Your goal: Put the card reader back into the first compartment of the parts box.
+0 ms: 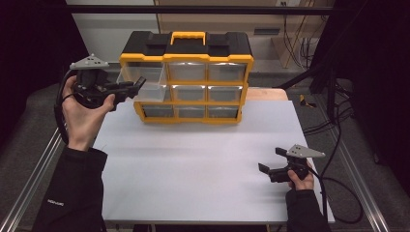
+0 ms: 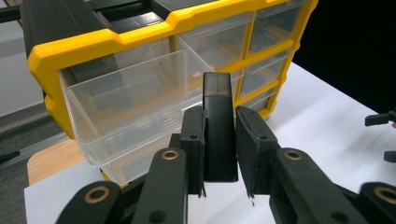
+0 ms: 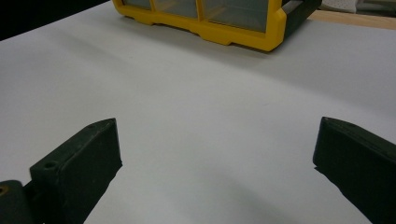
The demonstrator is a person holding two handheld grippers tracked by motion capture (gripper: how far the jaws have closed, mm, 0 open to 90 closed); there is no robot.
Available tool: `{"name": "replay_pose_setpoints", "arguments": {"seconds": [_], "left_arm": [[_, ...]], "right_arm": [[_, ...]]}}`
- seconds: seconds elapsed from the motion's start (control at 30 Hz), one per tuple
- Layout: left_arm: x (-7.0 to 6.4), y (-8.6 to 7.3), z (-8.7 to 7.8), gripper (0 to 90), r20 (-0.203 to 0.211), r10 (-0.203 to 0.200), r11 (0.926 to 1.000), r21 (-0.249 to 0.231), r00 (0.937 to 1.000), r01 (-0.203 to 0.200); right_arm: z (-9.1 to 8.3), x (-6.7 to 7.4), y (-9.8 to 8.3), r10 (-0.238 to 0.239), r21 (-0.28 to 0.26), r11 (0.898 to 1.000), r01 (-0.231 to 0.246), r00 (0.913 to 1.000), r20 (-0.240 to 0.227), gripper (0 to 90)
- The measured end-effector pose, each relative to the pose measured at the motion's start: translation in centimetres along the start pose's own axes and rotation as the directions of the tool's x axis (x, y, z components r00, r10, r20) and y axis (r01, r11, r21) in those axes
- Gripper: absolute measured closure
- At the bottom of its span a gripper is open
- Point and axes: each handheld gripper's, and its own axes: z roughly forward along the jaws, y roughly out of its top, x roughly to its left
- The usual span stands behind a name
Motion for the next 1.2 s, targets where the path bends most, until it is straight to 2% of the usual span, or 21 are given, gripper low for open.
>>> {"name": "replay_pose_setpoints", "arguments": {"seconds": [0.27,0.77,1.2], "left_arm": [[0.4,0.7,0.4,72.8,-0.009,-0.010,1.0000,0.000,0.9999,0.010],[0.6,2.0,1.4,72.8,-0.028,-0.004,1.0000,0.008,0.9996,0.004],[1.7,2.5,2.5,72.7,-0.055,-0.016,0.9995,0.025,0.9984,0.017]], "right_arm": [[0.0,0.0,0.0,-0.001,0.000,1.000,0.001,1.0000,0.000,1.1],[-0.1,0.0,0.0,-0.001,0.000,1.000,0.001,1.0000,-0.001,1.1],[-0.1,0.0,0.0,-0.001,0.000,1.000,0.001,1.0000,-0.001,1.1]]}}
